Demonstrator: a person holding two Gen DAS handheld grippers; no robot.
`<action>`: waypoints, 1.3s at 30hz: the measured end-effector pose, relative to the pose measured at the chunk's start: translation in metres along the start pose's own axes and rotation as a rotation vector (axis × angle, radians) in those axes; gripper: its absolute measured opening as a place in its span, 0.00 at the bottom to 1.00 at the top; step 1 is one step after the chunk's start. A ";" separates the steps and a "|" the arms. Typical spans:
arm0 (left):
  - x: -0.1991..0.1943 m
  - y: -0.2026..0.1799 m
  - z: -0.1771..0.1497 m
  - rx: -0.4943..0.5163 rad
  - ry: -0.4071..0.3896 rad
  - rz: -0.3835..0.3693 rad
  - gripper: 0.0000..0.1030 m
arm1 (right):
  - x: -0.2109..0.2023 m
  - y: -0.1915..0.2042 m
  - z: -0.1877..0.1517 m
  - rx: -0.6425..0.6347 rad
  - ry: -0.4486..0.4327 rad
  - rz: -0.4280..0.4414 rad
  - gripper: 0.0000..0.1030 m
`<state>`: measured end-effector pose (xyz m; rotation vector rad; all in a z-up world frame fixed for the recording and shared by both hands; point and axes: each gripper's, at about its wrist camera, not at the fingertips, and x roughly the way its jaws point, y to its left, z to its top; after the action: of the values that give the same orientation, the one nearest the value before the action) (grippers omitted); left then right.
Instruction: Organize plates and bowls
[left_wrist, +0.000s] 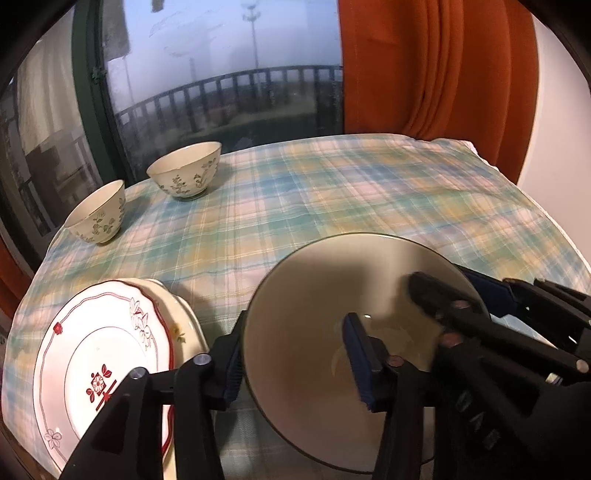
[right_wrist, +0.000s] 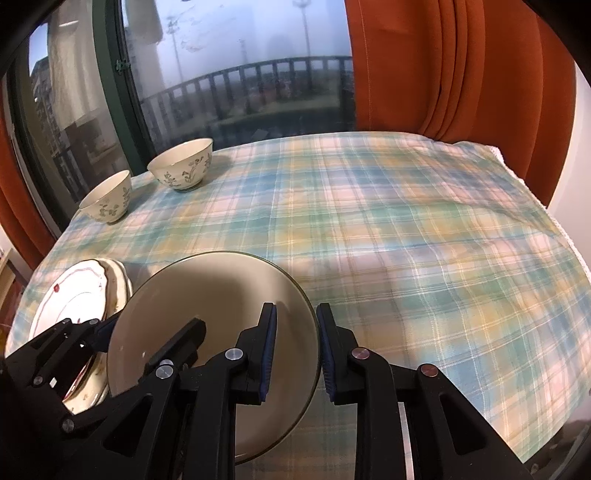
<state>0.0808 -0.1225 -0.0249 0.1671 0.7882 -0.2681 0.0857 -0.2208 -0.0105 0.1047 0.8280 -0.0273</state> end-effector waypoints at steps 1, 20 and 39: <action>0.000 0.000 0.000 0.003 0.003 -0.012 0.58 | 0.000 0.001 -0.001 -0.004 -0.004 0.004 0.35; -0.040 0.031 0.001 -0.035 -0.079 0.000 0.91 | -0.037 0.031 0.001 -0.005 -0.092 0.020 0.83; -0.062 0.099 0.043 -0.066 -0.091 0.001 0.91 | -0.049 0.093 0.051 -0.049 -0.099 0.034 0.83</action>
<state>0.0980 -0.0281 0.0546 0.0924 0.7061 -0.2471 0.0963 -0.1342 0.0678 0.0710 0.7278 0.0196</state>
